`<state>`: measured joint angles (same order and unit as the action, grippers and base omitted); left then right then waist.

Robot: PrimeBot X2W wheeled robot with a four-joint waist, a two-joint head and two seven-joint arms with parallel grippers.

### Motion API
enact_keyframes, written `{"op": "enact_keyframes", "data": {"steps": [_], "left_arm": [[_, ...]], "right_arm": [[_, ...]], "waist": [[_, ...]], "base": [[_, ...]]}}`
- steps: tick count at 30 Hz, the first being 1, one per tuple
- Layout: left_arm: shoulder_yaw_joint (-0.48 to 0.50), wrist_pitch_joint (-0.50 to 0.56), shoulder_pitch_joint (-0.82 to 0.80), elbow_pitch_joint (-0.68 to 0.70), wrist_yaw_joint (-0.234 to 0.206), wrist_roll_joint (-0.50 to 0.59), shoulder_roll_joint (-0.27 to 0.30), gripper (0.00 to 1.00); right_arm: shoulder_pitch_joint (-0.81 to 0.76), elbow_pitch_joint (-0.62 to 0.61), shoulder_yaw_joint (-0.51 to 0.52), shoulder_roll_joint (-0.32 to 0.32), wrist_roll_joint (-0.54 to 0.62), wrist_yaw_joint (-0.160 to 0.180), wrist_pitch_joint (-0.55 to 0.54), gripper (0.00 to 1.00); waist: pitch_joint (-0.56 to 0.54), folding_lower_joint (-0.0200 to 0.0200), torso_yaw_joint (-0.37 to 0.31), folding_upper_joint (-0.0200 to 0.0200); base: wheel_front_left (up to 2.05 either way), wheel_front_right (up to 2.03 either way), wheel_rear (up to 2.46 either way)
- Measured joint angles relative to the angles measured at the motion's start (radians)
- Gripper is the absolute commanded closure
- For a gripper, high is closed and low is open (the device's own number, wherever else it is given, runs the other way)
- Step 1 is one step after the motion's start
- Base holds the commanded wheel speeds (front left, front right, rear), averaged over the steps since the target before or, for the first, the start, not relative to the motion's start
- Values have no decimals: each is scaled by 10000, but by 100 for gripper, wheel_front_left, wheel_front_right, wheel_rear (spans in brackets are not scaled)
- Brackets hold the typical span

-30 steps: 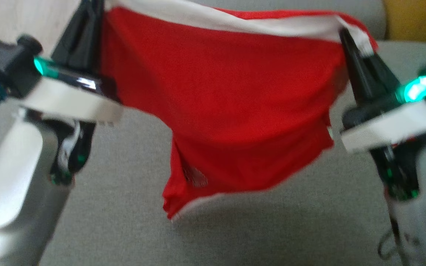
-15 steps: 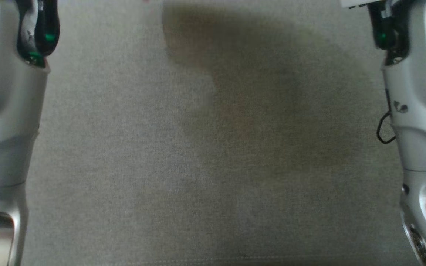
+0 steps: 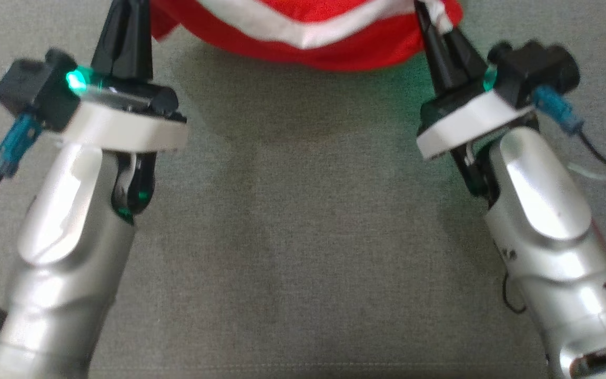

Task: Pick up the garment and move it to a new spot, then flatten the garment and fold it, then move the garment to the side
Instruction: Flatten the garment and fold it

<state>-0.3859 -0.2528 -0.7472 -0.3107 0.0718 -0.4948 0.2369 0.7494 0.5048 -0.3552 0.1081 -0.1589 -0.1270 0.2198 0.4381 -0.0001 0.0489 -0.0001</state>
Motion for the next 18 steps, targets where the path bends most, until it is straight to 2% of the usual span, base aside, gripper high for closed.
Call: {"op": "enact_keyframes", "data": {"steps": [5, 10, 18], "left_arm": [[811, -44, 1193, 1306, -2, 35, -276, 100], [1684, -48, 3237, 2282, -2, 268, -527, 100], [1962, -48, 6256, 4038, 92, 840, -886, 100]], "right_arm": [[-996, -727, -19, -6, -259, 0, 105, 100], [-2283, -1557, -113, -105, -585, 0, 134, 100], [-5147, -3187, 178, -316, -698, 0, -278, 100]], "waist": [[-377, 0, -7, 0], [-1037, -1, 16, 0], [-2530, -3, 113, 1]], "base": [[0, 0, 0], [0, 0, 0], [0, 0, 0]]}}
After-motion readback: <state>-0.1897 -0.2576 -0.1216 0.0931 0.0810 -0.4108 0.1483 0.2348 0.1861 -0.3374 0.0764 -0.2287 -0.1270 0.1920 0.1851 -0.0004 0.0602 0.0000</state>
